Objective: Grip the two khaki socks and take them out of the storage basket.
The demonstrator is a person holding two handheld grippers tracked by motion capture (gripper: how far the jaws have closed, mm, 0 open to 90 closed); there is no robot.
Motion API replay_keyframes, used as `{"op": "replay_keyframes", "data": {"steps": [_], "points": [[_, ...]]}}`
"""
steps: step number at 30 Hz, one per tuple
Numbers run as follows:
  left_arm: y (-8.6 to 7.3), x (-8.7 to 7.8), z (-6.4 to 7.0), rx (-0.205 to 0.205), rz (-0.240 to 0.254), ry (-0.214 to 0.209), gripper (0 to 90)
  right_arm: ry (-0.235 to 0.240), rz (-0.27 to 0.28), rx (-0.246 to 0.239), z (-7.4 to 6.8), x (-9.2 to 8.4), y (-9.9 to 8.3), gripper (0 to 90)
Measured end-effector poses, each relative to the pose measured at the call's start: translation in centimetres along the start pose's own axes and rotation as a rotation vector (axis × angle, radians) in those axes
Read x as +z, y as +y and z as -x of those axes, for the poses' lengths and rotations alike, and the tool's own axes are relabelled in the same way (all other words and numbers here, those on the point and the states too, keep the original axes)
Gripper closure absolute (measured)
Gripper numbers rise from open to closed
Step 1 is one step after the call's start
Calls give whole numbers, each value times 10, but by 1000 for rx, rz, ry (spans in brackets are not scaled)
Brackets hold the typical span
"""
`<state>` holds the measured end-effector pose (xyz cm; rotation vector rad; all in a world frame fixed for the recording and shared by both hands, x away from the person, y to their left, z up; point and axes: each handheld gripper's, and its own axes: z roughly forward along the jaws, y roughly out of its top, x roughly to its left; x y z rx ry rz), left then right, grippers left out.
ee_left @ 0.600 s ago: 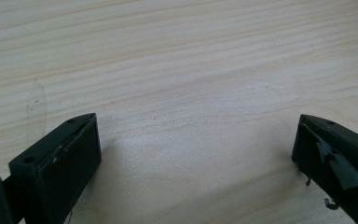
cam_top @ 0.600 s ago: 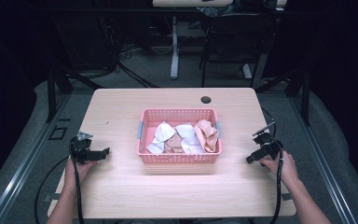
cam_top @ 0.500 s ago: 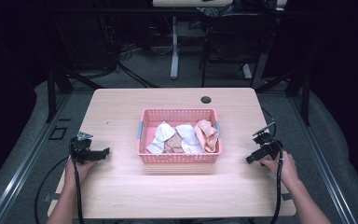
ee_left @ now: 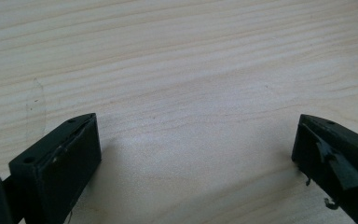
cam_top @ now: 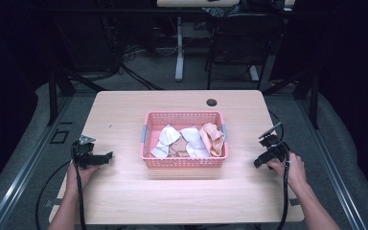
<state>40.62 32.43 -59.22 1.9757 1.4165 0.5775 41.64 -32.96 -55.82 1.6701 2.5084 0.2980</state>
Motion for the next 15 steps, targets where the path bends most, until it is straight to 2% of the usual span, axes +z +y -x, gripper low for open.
{"op": "replay_keyframes", "data": {"steps": [1, 2, 3, 5, 9, 11, 12, 15], "points": [[0, 0, 0, 0, 0, 0, 10, -9, -10, -20, 0, -4, 1, 74], [0, 0, 0, 0, 0, 0, 10, -10, 5, -24, -1, -7, 2, 68], [0, 0, 0, 0, 0, 0, 10, -10, -13, -44, -1, -13, 4, 68], [0, 0, 0, 0, 0, 0, 10, 6, 18, -41, -3, -20, 6, 65], [0, 0, 0, 0, 1, 1, 10, 21, 36, -61, -9, -31, 10, 60], [0, 0, 0, 0, 1, 1, 10, 38, 77, -42, -14, -34, 11, 61], [0, 0, 0, 0, 1, 1, 10, 27, 57, -65, -15, -38, 13, 61], [0, 0, 0, 0, 1, 1, 10, 36, 51, -74, -18, -42, 15, 60]]}}
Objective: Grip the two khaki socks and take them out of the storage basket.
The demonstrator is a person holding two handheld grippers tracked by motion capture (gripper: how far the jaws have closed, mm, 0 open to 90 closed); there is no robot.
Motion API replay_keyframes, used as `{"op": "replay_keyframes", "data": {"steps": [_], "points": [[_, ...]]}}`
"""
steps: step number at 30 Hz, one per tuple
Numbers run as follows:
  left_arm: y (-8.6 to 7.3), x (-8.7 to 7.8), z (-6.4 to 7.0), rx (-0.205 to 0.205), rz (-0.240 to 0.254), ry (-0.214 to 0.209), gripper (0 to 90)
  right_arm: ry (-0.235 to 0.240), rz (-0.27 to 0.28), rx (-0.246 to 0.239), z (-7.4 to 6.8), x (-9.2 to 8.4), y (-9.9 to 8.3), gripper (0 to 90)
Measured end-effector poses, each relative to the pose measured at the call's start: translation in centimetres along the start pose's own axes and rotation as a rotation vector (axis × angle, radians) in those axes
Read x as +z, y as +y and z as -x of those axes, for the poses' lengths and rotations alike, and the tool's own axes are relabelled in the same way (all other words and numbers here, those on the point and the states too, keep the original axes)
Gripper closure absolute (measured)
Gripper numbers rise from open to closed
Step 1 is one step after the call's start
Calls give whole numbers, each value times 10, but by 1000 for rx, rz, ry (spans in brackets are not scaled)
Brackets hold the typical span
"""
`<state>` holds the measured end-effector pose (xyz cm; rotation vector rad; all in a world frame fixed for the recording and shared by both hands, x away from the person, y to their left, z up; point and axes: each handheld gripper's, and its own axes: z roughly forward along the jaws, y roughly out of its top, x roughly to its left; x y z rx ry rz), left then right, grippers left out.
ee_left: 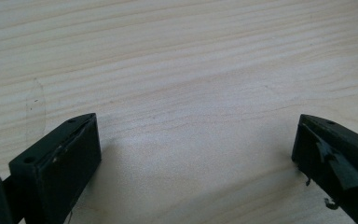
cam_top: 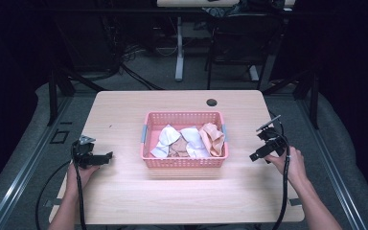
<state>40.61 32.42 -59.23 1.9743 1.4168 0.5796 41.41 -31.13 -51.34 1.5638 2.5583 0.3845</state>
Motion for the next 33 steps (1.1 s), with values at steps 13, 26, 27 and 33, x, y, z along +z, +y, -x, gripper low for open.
{"op": "replay_keyframes", "data": {"steps": [13, 26, 27, 33], "points": [[0, 0, 0, 1, 1, 0, 10, 58, 97, -35, -26, -42, 25, 21], [0, 0, 0, 1, 1, 0, 10, 114, 141, -137, -73, -63, 73, 135], [0, 0, 0, 1, 1, 0, 10, 113, 135, -145, -75, -63, 77, 144], [0, 0, 0, 1, 0, 0, 10, 153, 142, -119, -87, -53, 95, 284]]}}
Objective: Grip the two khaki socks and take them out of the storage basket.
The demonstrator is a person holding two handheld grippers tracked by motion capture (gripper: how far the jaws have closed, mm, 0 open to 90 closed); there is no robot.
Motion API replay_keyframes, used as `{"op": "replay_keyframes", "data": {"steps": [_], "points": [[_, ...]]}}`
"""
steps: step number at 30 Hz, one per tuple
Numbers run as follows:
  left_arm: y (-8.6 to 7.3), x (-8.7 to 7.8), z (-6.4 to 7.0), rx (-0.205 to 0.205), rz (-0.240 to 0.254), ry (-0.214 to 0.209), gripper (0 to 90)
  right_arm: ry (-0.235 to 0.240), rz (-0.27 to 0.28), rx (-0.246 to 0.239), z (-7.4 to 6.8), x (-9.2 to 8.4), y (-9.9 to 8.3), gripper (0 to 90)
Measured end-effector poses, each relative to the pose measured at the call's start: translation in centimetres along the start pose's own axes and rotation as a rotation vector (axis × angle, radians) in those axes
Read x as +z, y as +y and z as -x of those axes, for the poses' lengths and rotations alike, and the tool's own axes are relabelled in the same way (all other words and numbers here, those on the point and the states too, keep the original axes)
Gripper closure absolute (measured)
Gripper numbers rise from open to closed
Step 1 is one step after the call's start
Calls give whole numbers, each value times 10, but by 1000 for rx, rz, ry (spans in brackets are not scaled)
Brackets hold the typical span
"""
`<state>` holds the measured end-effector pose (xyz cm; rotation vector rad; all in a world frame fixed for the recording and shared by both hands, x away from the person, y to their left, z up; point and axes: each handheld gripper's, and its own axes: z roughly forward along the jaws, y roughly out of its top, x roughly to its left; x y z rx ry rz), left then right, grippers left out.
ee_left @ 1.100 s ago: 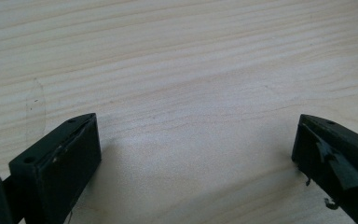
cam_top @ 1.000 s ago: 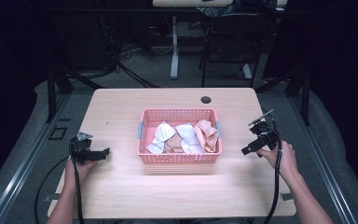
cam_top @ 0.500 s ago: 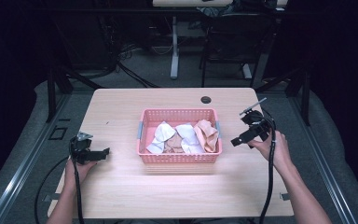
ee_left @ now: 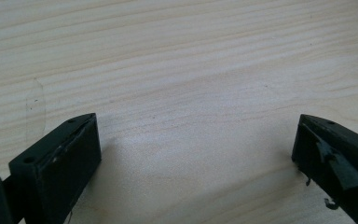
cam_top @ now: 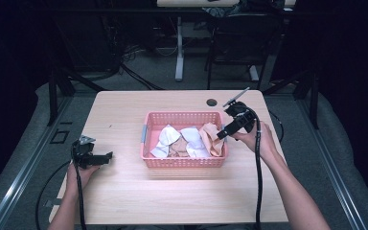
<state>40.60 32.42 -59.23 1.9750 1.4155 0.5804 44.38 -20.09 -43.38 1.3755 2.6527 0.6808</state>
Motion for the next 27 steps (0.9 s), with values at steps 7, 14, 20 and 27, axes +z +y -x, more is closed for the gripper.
{"op": "replay_keyframes", "data": {"steps": [7, 14, 20, 27], "points": [[0, 0, 0, 0, 0, 0, 10, -22, -73, -2, -6, 18, 13, 460], [0, 0, 0, 0, 0, 0, 10, -65, -113, 24, -3, 29, 15, 548], [0, 0, 0, 0, 1, 0, 10, -87, -140, 33, -1, 32, 15, 586], [0, 0, 0, 0, 1, 0, 10, -99, -143, 50, -2, 36, 17, 639]]}}
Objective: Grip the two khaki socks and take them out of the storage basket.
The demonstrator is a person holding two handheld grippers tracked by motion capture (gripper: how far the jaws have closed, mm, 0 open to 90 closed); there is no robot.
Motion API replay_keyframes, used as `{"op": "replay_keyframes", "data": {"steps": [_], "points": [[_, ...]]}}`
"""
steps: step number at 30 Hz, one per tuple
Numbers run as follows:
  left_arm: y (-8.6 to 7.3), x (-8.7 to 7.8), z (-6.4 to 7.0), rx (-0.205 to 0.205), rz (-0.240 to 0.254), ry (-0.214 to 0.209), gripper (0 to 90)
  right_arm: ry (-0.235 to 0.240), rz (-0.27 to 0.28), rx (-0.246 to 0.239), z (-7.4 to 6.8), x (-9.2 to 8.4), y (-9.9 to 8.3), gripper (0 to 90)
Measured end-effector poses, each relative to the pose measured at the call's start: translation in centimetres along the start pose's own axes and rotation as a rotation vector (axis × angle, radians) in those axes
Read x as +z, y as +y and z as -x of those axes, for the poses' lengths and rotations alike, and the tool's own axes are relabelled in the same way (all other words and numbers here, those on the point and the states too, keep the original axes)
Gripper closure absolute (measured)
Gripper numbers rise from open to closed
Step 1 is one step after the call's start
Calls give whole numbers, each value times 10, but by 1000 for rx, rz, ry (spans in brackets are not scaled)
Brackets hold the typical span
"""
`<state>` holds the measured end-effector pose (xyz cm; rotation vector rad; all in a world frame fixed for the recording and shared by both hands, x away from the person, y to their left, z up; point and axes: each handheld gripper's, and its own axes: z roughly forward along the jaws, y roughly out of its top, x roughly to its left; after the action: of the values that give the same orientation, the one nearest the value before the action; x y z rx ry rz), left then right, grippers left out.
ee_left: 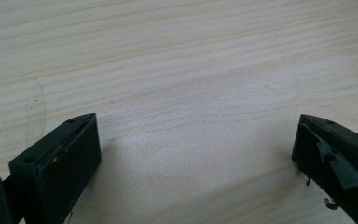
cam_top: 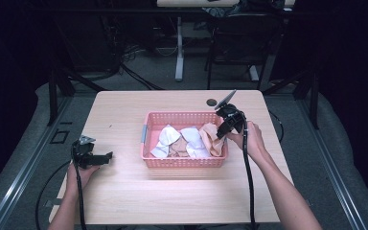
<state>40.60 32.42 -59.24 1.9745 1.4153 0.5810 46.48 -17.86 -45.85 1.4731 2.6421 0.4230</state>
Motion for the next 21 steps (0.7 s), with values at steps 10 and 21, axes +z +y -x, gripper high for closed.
{"op": "replay_keyframes", "data": {"steps": [10, 21], "points": [[0, 0, 0, 0, 0, 0, 10, -41, 2, -6, -7, 7, 5, 765], [0, 0, 0, 1, 0, -1, 10, -61, 5, -42, -12, 5, 9, 878]]}}
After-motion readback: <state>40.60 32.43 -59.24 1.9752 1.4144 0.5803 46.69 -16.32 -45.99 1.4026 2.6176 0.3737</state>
